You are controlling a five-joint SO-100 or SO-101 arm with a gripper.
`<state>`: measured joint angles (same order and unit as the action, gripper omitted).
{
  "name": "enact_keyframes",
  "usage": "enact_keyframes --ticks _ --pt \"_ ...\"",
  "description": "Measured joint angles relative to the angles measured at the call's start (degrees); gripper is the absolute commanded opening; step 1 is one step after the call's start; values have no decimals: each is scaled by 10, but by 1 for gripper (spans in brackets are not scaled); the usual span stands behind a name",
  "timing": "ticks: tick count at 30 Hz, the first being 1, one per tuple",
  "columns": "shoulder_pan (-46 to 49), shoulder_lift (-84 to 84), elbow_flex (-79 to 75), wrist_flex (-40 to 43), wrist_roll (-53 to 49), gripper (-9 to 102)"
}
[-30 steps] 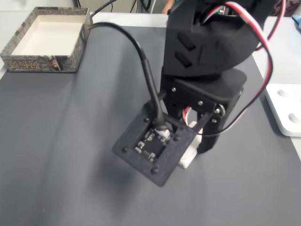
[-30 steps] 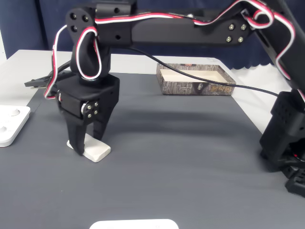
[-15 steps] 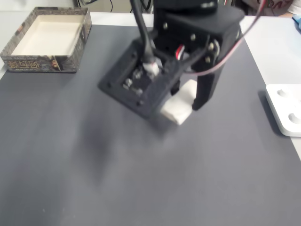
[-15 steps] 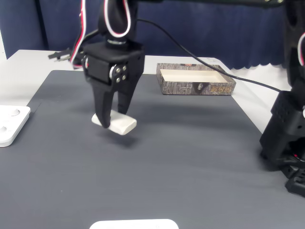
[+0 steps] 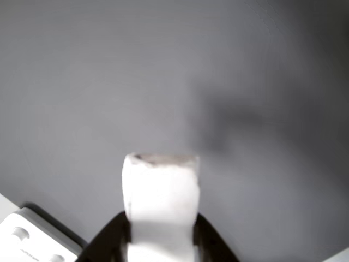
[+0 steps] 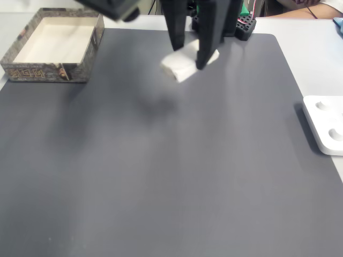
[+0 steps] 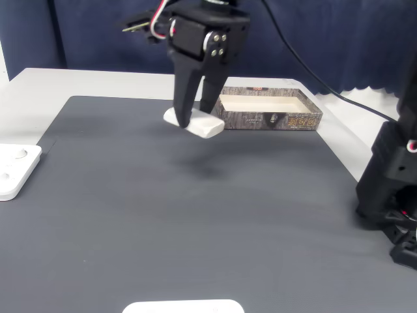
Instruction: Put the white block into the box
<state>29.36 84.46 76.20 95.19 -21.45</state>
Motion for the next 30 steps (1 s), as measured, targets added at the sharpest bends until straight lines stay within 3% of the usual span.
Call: enact_keyframes --ticks 21,30 --pt "238 17 38 -1 133 -2" --pt "325 -68 -10 -6 224 -2"
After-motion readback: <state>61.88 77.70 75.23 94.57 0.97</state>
